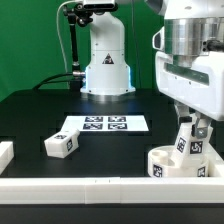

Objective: Assemble stool

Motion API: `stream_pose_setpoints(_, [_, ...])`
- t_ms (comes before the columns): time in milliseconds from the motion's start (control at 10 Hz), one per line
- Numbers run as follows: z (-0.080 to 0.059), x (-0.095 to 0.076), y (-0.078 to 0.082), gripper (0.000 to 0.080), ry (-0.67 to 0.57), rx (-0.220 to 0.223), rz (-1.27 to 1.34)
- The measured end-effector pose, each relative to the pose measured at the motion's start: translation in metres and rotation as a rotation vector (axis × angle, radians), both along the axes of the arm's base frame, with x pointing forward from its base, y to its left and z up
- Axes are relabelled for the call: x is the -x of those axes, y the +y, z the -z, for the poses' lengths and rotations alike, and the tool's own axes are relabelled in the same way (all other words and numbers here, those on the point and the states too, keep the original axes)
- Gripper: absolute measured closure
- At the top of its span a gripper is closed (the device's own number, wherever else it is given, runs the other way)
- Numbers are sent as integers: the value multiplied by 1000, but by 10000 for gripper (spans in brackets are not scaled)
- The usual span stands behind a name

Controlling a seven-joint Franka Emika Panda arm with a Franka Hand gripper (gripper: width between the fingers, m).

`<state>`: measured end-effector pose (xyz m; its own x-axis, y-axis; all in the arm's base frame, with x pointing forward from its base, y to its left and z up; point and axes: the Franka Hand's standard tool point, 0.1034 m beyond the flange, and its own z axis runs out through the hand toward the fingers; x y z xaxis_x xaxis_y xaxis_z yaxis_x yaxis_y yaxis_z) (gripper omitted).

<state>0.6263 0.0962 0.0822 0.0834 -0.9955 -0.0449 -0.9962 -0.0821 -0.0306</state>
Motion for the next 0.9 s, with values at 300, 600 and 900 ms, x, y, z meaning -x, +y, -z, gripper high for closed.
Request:
stream_pose_setpoints(300, [2, 0, 6, 462, -16, -44, 275])
stream_pose_setpoints(600, [2, 0, 18, 462, -16, -84, 456])
stream_pose_setpoints(900, [2, 1, 25, 462, -6, -123, 525])
